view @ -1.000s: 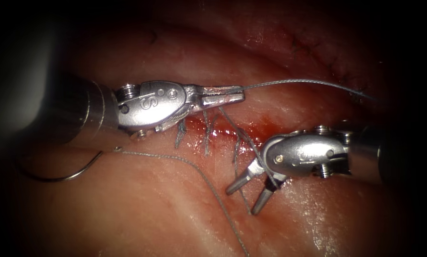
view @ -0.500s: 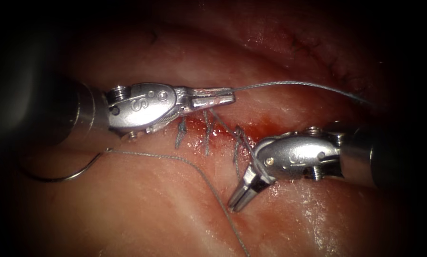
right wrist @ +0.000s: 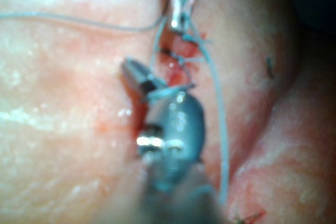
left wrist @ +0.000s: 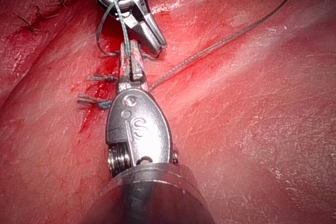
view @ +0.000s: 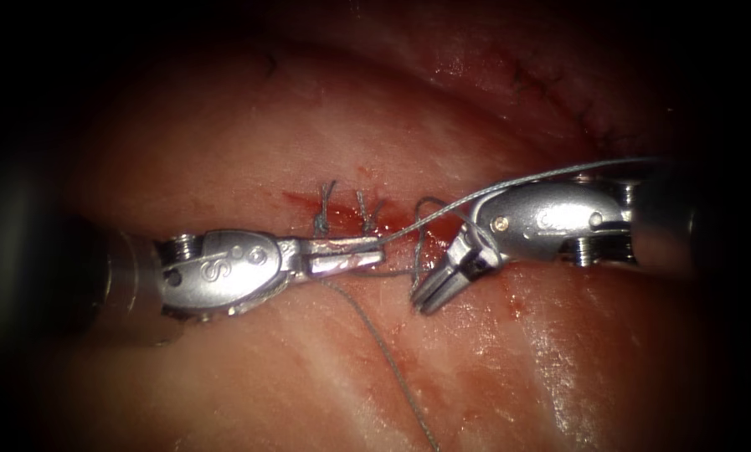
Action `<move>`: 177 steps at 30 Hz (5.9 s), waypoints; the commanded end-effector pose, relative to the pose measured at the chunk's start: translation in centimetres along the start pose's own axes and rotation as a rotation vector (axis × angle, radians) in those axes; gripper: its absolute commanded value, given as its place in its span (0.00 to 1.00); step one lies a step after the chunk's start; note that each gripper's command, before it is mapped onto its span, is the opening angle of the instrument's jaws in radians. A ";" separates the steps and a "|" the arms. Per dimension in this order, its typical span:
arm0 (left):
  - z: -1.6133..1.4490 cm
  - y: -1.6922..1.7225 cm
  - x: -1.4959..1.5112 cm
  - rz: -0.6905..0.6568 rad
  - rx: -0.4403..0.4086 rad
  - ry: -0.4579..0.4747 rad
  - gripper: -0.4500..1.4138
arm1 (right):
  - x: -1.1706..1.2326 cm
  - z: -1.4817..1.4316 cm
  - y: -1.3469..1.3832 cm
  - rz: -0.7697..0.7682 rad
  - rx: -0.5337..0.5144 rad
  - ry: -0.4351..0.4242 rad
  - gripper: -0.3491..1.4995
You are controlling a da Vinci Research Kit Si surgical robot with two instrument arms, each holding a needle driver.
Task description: Wound Closure
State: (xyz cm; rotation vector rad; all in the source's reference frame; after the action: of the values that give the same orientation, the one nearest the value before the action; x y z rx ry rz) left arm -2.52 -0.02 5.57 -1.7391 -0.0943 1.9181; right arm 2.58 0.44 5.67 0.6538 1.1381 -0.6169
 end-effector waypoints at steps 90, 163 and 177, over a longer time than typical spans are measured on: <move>-1.67 2.96 0.14 -0.008 -0.024 -0.028 0.00 | -0.76 -0.60 0.52 0.358 -0.456 -0.118 0.00; 0.61 -0.81 1.40 0.047 -0.197 0.073 0.00 | 0.66 0.41 0.09 0.334 -1.183 0.291 0.81; 0.94 -0.96 1.23 0.017 -0.231 0.099 0.00 | 0.65 0.50 0.29 0.312 -1.203 0.322 0.78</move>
State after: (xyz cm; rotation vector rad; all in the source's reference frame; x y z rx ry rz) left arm -3.07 1.66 4.95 -1.9888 -0.2744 1.8902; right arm 3.23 0.22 5.18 -0.1410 1.4165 0.4852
